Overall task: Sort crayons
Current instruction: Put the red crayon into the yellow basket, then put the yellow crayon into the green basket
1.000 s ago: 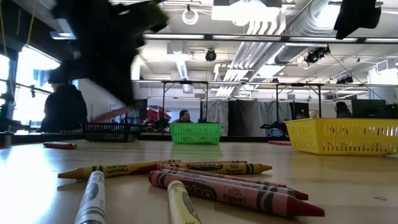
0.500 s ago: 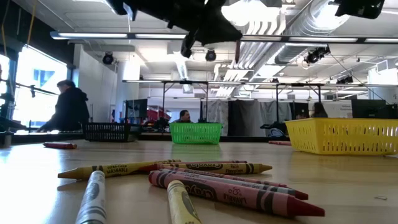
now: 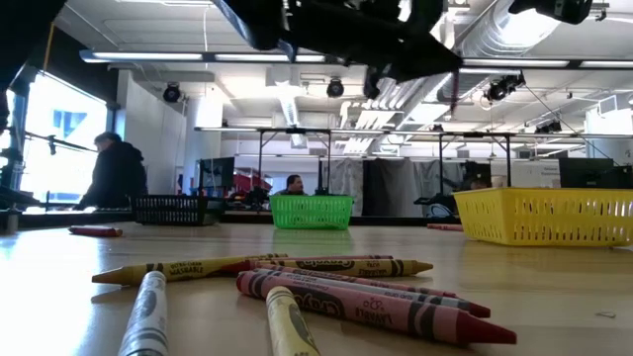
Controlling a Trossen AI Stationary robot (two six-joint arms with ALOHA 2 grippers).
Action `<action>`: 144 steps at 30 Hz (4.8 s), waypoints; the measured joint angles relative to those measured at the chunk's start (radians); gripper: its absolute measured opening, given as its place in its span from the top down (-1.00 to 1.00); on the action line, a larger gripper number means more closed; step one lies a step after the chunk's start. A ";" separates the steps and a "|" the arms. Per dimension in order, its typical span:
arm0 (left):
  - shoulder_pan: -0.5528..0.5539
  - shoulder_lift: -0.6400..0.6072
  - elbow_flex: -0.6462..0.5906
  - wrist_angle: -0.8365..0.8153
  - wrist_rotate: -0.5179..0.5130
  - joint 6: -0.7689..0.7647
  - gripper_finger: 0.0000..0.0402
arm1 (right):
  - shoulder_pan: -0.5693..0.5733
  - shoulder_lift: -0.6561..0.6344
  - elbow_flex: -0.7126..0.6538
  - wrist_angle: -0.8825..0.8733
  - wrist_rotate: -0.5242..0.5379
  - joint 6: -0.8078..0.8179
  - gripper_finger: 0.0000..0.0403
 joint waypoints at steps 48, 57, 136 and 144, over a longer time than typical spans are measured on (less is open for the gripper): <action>-0.096 -0.164 0.257 -1.495 0.461 -0.208 0.62 | 0.000 0.000 0.000 -0.177 -0.027 -0.036 0.41; -0.363 -0.342 -0.019 -1.712 0.307 -0.672 0.63 | 0.000 0.000 0.000 -0.213 -0.018 -0.044 0.41; -0.600 -0.995 -0.805 -1.281 -0.132 -1.837 1.00 | -0.075 0.000 -0.006 -0.220 0.046 0.002 0.41; -0.242 -1.060 -0.804 -0.767 -0.362 -1.162 1.00 | -0.180 0.000 -0.006 -0.218 0.041 0.009 0.41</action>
